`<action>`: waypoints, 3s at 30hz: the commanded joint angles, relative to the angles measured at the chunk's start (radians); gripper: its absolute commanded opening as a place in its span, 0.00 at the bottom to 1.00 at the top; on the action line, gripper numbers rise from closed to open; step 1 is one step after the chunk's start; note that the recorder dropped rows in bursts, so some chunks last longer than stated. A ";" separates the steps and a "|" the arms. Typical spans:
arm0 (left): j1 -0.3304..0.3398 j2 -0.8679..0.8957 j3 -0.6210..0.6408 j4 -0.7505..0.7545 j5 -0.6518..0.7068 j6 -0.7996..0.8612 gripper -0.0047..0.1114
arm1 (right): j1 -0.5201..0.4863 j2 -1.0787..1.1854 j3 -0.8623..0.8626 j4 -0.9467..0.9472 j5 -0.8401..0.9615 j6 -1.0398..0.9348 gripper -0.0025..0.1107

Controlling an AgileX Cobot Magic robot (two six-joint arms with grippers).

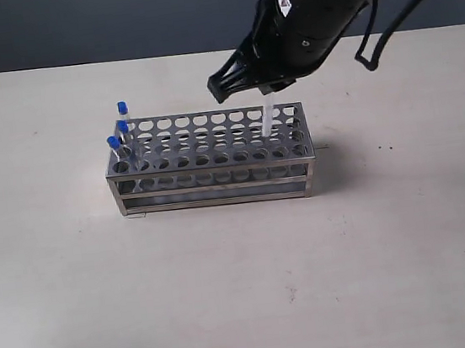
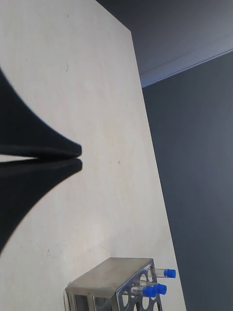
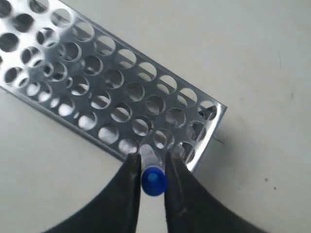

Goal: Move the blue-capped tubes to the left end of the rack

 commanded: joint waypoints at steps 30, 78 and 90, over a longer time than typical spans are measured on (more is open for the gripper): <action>-0.006 0.004 -0.002 0.006 -0.013 -0.003 0.04 | 0.138 0.473 -0.629 0.319 0.083 -0.427 0.02; -0.006 0.004 -0.002 0.003 -0.013 -0.003 0.04 | 0.138 0.488 -0.629 0.351 0.152 -0.318 0.42; -0.006 0.004 -0.002 0.003 -0.013 -0.003 0.04 | 0.184 0.300 -0.629 0.281 0.365 -0.282 0.02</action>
